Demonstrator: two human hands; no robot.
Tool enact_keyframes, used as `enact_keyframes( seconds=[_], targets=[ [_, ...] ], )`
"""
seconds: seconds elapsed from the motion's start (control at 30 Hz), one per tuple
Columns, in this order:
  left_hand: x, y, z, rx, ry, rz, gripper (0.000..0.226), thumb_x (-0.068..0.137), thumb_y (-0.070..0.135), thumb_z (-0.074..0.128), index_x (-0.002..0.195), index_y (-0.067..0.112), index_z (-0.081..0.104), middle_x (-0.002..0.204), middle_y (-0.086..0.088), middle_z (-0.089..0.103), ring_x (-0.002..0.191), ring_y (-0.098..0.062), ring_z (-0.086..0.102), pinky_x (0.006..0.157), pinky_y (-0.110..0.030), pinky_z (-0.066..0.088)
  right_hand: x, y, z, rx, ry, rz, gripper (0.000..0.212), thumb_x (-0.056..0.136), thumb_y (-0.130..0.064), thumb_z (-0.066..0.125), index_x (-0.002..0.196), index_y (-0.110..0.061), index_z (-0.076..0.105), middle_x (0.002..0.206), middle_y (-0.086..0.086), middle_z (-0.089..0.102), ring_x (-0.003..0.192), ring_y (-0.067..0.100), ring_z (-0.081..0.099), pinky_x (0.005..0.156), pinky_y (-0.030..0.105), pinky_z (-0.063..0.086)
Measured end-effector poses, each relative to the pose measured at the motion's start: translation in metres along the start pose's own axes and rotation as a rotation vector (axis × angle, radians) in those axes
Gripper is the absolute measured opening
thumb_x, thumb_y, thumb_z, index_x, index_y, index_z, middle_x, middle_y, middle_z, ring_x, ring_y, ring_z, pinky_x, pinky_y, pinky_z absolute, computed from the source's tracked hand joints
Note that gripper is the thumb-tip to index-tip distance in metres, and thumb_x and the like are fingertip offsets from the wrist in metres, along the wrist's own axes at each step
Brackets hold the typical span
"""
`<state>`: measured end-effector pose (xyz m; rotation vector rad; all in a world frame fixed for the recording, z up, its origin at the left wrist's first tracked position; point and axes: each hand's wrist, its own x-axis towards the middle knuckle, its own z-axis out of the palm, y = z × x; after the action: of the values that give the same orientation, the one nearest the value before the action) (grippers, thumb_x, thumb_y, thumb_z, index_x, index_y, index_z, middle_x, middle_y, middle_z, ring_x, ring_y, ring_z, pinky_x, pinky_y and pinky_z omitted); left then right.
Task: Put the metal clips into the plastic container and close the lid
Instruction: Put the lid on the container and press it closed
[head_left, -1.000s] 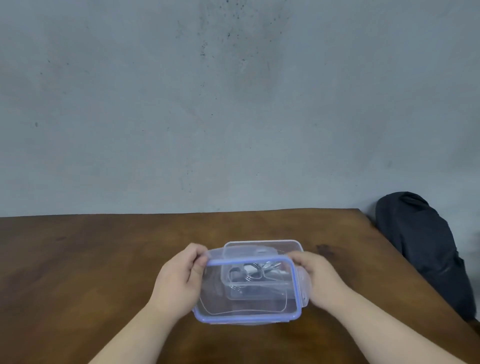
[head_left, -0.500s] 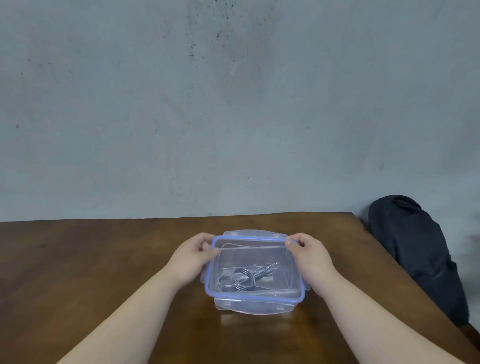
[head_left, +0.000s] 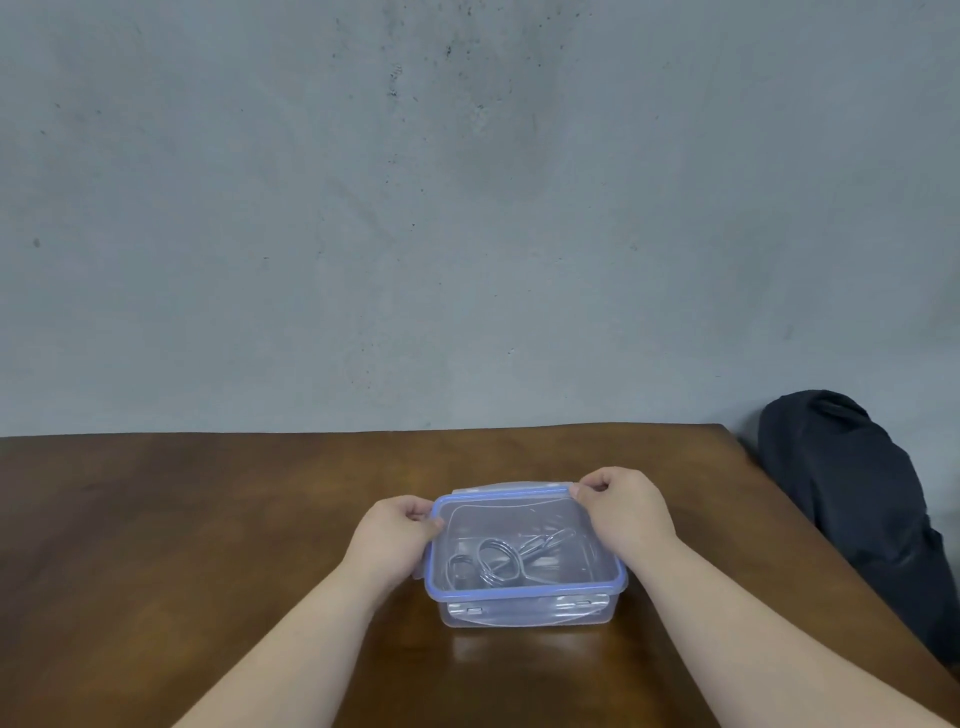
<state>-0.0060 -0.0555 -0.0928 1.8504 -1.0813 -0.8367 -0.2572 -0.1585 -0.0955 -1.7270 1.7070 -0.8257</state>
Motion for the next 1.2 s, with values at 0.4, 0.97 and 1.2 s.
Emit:
enact_keyframes(
  seconds=[0.4, 0.97, 1.2],
  targets=[
    [0.000, 0.017, 0.004, 0.093, 0.008, 0.027, 0.020, 0.099, 0.013, 0.063, 0.093, 0.018, 0.082, 0.075, 0.001, 0.078, 0.054, -0.013, 0.065, 0.053, -0.024, 0.053, 0.004, -0.001, -0.007, -0.024, -0.005, 0.031, 0.015, 0.095, -0.035, 0.067, 0.083, -0.028, 0.073, 0.084, -0.010, 0.072, 0.078, 0.009, 0.063, 0.065, 0.031, 0.050],
    [-0.004, 0.029, 0.008, 0.142, -0.047, -0.100, 0.028, 0.098, 0.001, 0.055, 0.090, 0.010, 0.080, 0.055, -0.005, 0.065, 0.036, -0.015, 0.052, 0.039, -0.021, 0.045, 0.001, 0.001, -0.009, 0.050, -0.057, 0.051, 0.018, 0.094, -0.032, 0.069, 0.078, -0.025, 0.075, 0.085, -0.007, 0.075, 0.083, 0.015, 0.068, 0.080, 0.041, 0.059],
    [-0.010, 0.025, -0.001, 0.137, -0.113, -0.137, 0.033, 0.098, -0.005, 0.053, 0.090, 0.014, 0.080, 0.050, -0.005, 0.065, 0.038, -0.018, 0.054, 0.039, -0.024, 0.046, -0.012, 0.006, -0.008, 0.273, -0.084, 0.157, 0.017, 0.092, -0.021, 0.074, 0.075, -0.020, 0.080, 0.080, 0.001, 0.079, 0.079, 0.023, 0.073, 0.068, 0.036, 0.058]
  ],
)
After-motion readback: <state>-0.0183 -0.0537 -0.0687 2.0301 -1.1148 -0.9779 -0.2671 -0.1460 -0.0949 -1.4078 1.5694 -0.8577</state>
